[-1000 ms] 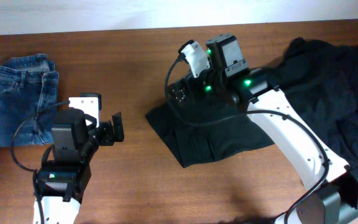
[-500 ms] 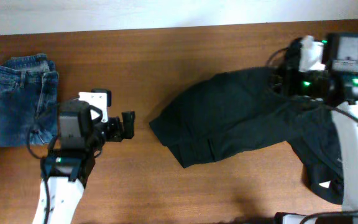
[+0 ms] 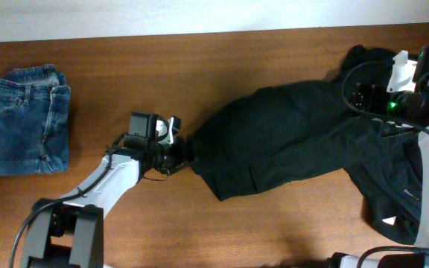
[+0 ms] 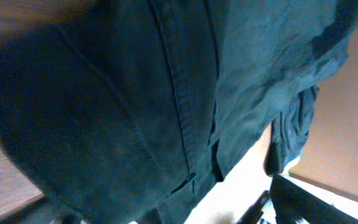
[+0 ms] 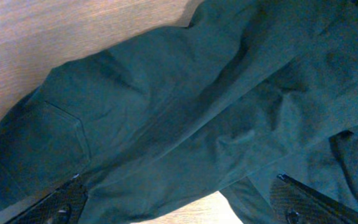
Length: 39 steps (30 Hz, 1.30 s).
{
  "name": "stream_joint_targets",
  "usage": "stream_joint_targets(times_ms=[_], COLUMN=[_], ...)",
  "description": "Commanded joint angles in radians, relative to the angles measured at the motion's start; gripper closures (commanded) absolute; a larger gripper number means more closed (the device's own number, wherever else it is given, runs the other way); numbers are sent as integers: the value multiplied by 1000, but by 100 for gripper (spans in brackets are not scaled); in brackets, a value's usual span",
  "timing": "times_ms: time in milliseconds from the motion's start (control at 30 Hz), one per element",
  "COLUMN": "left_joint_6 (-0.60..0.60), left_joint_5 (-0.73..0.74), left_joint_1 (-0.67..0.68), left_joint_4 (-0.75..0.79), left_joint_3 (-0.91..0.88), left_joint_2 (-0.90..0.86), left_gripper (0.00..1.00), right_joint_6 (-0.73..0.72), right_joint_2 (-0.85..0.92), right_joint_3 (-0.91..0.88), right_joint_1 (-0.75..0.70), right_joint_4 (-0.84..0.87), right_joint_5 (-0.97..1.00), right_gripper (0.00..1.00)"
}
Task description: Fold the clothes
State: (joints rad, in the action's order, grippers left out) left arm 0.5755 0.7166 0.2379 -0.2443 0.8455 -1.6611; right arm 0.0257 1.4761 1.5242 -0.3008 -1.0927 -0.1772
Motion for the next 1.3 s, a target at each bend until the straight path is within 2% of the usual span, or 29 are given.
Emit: stream_joint_targets(times_ms=[0, 33, 67, 100, 133, 167, 267, 600, 700, 800, 900, 1067, 1267], left_joint_6=[42, 42, 42, 42, 42, 40, 40, -11, -32, -105, -113, -236, -279], left_joint_5=[21, 20, 20, 20, 20, 18, 11, -10, -17, -33, -32, -43, -169], left_joint_1=[26, 29, 31, 31, 28, 19, -47, -419, -455, -463, -463, -462, -462], left_joint_4=[28, 37, 56, 69, 99, 143, 228, 204, 207, 203, 144, -24, -202], left_joint_3=[7, 7, 7, 7, 7, 7, 24, 159, 167, 167, 167, 167, 167], left_joint_2=[-13, -13, -13, -13, -13, -13, -10, 37, 37, 37, 37, 37, 37], left_gripper=[31, 32, 43, 60, 88, 99, 99, 99, 99, 49, 1, 1, 1], right_joint_6=[-8, -8, -8, -8, -8, -8, -8, -8, -8, -8, -8, -8, -6], right_joint_2=[-5, -5, -5, -5, -5, -5, -5, -5, -3, -3, 11, 87, 270], right_joint_3=[13, 13, 13, 13, 13, 13, 13, 13, 13, 13, 13, 13, 13], right_joint_1=[-5, -5, -5, -5, -5, -5, -5, -5, -5, -5, -7, -7, -7], right_joint_4=[3, 2, 0, -1, -1, 0, -2, 2, 4, 5, 12, 51, 153], right_joint_5=[-6, -6, -6, -6, -6, -6, -6, -6, -6, -5, 3, 2, -23], right_gripper=[1, 1, 1, 1, 1, 2, 5, 4, 4, 2, 1, 1, 0])
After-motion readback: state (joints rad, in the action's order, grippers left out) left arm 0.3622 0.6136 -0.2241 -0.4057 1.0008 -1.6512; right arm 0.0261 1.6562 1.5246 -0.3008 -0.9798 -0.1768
